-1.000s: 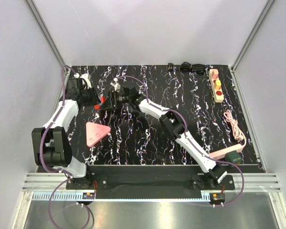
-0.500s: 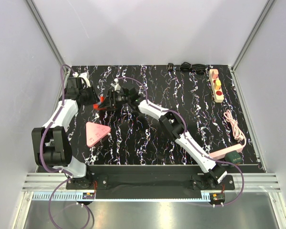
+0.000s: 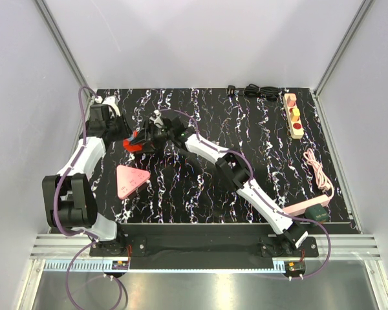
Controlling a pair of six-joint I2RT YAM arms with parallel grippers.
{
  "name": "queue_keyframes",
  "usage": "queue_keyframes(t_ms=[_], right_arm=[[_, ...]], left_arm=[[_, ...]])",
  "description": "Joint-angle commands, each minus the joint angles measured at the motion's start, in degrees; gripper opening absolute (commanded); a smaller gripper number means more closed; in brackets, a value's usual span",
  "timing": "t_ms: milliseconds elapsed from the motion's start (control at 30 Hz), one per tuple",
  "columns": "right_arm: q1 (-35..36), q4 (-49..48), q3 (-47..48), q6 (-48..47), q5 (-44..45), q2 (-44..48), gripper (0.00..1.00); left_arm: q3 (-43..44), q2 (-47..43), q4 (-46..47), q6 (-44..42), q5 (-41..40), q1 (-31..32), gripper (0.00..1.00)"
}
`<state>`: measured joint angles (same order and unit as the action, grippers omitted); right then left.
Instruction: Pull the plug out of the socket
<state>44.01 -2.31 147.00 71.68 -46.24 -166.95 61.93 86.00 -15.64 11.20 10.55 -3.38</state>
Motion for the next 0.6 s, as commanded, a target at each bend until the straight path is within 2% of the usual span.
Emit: queue_keyframes(t_ms=[0,100,267,567], right_arm=[[-1.21,8.37,1.53,5.76,6.6,-3.46,0.0],[-1.21,12.31,1.45,2.08,7.91,-3.55,0.0],[-1.03,13.03,-2.85,-1.28,8.88,-2.06,0.0],[-0.5,13.03,-7.25,-2.6,9.94,0.4,0.0]], left_arm=[[-0.58,-5.22,2.89,0.49,2.02,0.92,0.0],[-0.85,-5.4,2.98,0.93,-0.25,0.83,0.0],[-0.5,-5.23,2.54,1.45,-5.18,0.39,0.0],[1.7,-0.92,3.07,1.98,-5.54,-3.91,0.0]])
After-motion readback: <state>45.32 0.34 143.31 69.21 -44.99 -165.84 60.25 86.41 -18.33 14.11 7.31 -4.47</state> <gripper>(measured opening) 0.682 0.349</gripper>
